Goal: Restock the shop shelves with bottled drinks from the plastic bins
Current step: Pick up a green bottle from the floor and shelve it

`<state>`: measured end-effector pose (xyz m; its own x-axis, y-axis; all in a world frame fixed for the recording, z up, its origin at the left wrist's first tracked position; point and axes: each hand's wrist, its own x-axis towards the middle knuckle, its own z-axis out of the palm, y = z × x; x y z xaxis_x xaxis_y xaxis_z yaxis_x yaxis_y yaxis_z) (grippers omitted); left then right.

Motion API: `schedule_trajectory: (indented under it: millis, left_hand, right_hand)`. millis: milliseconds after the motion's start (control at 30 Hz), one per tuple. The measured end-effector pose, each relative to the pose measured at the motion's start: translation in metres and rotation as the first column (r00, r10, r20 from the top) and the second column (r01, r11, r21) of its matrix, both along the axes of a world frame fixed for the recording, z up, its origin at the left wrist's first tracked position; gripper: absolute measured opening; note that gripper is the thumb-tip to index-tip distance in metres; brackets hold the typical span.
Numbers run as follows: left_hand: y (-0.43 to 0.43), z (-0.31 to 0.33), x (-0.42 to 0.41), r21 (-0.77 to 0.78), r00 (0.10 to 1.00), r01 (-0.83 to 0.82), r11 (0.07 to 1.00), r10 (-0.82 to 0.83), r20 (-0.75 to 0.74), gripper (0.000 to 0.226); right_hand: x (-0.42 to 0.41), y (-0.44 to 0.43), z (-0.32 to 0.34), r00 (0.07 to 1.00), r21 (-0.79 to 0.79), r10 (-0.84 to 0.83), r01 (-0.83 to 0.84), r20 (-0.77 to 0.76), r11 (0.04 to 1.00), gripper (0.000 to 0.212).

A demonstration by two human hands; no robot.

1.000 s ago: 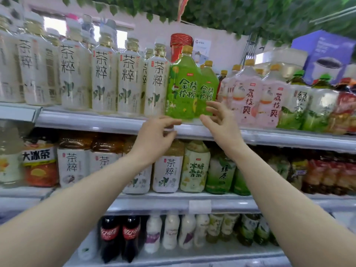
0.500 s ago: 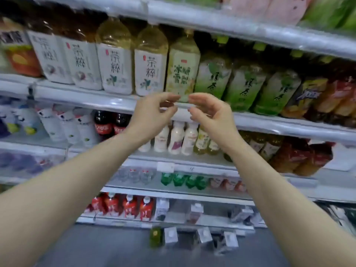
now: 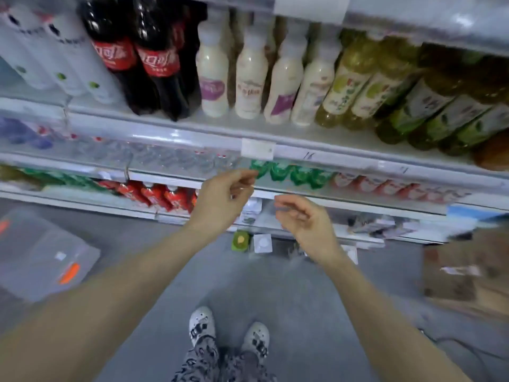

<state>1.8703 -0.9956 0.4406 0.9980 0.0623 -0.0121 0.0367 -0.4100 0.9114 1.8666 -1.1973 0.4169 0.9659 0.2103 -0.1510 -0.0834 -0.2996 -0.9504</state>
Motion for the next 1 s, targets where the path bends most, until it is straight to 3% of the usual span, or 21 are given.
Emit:
schedule_trajectory:
  millis: [267,367,600,867,1000]
  left_hand:
    - [0.024,-0.162,-0.015,-0.087,0.971,-0.099,0.991,0.077,-0.228,0.039]
    - [0.036,-0.229,-0.025,-0.045,0.944,-0.136,0.99,0.115,-0.308,0.034]
    - [0.058,-0.38,-0.039,0.0,0.883,-0.17,0.985,0.152,-0.445,0.034]
    - [0.058,-0.528,-0.032,-0.008,0.85,-0.174,0.985,0.146,-0.506,0.038]
    - [0.053,-0.585,-0.028,-0.026,0.841,-0.13,0.991,0.096,-0.532,0.04]
  right_hand:
    - [-0.023,0.016,-0.164,0.974,-0.057,-0.032,0.02,-0.223,0.998,0.042]
    - [-0.03,0.025,-0.229,0.933,-0.075,-0.037,0.01,-0.357,0.997,0.042]
    - [-0.027,0.05,-0.38,0.918,-0.239,-0.007,-0.096,-0.397,0.966,0.046]
    - [0.008,0.09,-0.524,0.952,-0.483,0.026,-0.179,-0.306,0.857,0.058]
    - [0.026,0.099,-0.582,0.99,-0.571,0.04,-0.111,-0.136,0.813,0.059]
